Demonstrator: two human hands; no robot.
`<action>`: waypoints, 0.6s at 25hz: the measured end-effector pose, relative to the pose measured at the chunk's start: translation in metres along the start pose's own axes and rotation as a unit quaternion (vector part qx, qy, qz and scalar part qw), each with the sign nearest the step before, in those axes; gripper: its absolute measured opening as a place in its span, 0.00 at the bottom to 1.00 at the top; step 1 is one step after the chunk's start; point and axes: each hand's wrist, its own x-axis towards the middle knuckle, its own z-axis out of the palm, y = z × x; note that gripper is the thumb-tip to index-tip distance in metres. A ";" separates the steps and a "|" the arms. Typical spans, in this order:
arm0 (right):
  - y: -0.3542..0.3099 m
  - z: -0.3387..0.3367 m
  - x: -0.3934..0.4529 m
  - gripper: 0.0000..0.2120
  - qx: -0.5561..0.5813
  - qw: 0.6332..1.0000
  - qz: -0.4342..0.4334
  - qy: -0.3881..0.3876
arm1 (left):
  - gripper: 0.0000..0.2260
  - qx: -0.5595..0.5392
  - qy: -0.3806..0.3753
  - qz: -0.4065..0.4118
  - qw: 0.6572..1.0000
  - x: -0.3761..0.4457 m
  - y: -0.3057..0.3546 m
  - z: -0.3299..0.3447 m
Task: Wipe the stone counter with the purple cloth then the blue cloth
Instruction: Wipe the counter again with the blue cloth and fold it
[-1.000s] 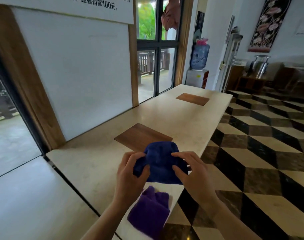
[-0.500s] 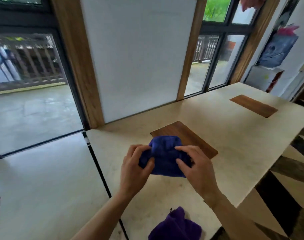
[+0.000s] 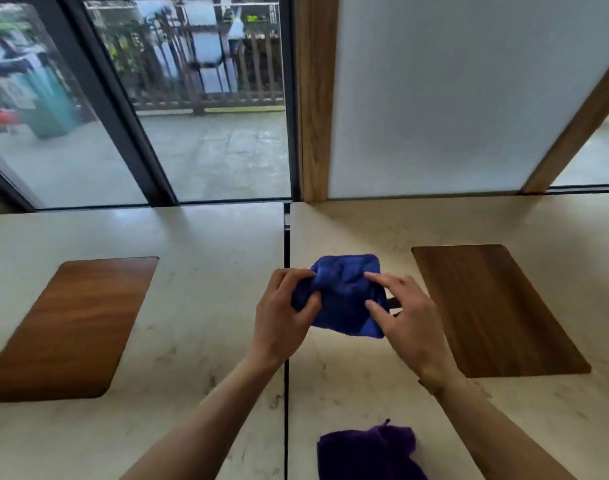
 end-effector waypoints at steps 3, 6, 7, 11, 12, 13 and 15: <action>0.017 0.001 -0.005 0.22 0.030 0.999 0.002 -0.032 | 0.15 0.021 0.022 -0.045 0.999 -0.018 0.005 0.015; 0.037 0.006 -0.011 0.23 0.045 0.997 0.022 -0.061 | 0.13 0.043 0.023 -0.088 0.995 -0.038 0.004 0.031; 0.042 0.009 -0.012 0.23 0.056 0.996 0.034 -0.066 | 0.12 0.046 0.021 -0.104 0.993 -0.042 0.001 0.034; 0.064 0.025 -0.023 0.22 0.151 0.978 0.106 -0.093 | 0.13 0.034 0.019 -0.157 0.987 -0.051 -0.014 0.045; 0.071 0.031 -0.027 0.22 0.165 0.972 0.132 -0.099 | 0.13 0.032 0.012 -0.170 0.985 -0.053 -0.020 0.049; 0.080 0.037 -0.031 0.22 0.168 0.968 0.159 -0.102 | 0.12 0.033 -0.005 -0.185 0.982 -0.055 -0.028 0.055; 0.100 0.047 -0.042 0.21 0.125 0.966 0.198 -0.107 | 0.12 0.040 -0.053 -0.215 0.974 -0.060 -0.044 0.072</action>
